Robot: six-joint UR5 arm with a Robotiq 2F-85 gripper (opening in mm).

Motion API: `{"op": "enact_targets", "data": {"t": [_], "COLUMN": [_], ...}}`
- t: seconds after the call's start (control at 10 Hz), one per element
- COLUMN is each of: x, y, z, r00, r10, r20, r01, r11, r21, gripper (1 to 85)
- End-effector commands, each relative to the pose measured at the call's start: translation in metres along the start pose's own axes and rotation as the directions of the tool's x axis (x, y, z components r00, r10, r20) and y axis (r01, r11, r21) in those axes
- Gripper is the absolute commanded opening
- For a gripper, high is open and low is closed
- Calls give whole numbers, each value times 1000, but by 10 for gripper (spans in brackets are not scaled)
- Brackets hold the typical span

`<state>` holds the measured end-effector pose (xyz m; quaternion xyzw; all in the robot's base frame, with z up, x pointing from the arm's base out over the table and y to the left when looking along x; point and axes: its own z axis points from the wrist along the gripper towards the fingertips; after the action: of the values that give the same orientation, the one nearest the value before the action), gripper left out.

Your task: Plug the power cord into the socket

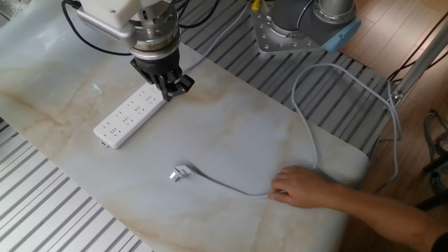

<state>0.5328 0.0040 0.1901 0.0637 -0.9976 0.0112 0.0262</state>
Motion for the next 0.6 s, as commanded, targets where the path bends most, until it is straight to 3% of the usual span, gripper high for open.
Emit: {"op": "enact_targets", "data": {"t": [0.0, 0.5], "x": [0, -2], "y": [1, 6], "z": [-1, 0], "r00": [1000, 1000], "r10": [-12, 11], "r20": [3, 15], "r01": [12, -10], "r11": [1000, 999], "r21": [-11, -42], "gripper": [10, 10]}}
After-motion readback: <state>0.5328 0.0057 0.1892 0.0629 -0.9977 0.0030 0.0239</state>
